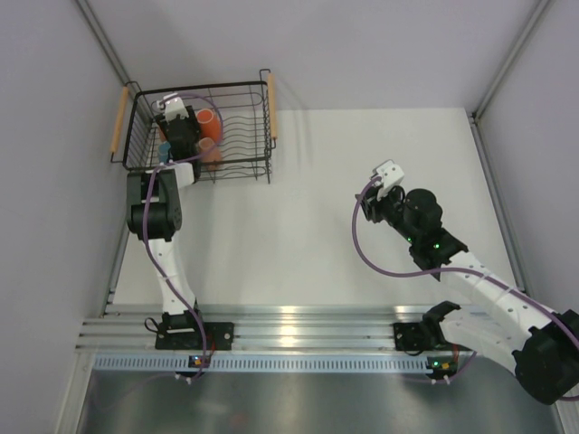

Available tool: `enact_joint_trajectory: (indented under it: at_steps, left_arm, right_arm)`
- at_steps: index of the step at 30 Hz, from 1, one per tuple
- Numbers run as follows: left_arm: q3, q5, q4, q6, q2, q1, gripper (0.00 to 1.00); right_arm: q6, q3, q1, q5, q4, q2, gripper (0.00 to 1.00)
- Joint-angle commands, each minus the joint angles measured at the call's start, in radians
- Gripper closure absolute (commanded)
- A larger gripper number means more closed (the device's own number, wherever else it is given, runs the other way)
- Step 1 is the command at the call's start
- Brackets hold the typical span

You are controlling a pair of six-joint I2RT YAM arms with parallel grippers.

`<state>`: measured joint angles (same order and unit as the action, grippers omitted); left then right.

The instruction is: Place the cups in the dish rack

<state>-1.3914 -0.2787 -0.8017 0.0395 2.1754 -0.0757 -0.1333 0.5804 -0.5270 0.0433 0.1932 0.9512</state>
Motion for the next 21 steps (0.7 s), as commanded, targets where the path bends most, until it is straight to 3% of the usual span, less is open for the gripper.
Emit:
enact_joint_trajectory:
  at_steps: [1,2,6,13,16,21]
  left_arm:
    - [0.019,0.013,0.09,0.036,0.032,0.01,1.0]
    - [0.017,0.012,0.09,0.034,0.031,0.01,1.0]
    - [0.019,0.003,0.091,0.034,0.031,0.014,0.75]
    - [0.022,-0.008,0.093,0.034,0.029,0.014,0.46]
    - [0.019,-0.011,0.093,0.033,0.031,0.014,0.38]
    - [0.012,-0.02,0.091,0.028,0.035,0.014,0.37]
  right_arm:
    - [0.011,0.006,0.018,0.009,0.031,-0.014,0.63]
    - [0.011,0.006,0.018,0.009,0.031,-0.014,0.63]
    - [0.012,0.006,0.018,0.012,0.032,-0.011,0.63]
    - [0.012,0.007,0.016,0.017,0.032,-0.008,0.63]
    - [0.012,0.007,0.016,0.017,0.031,-0.008,0.63]
    - [0.012,0.009,0.016,0.018,0.029,0.0,0.63]
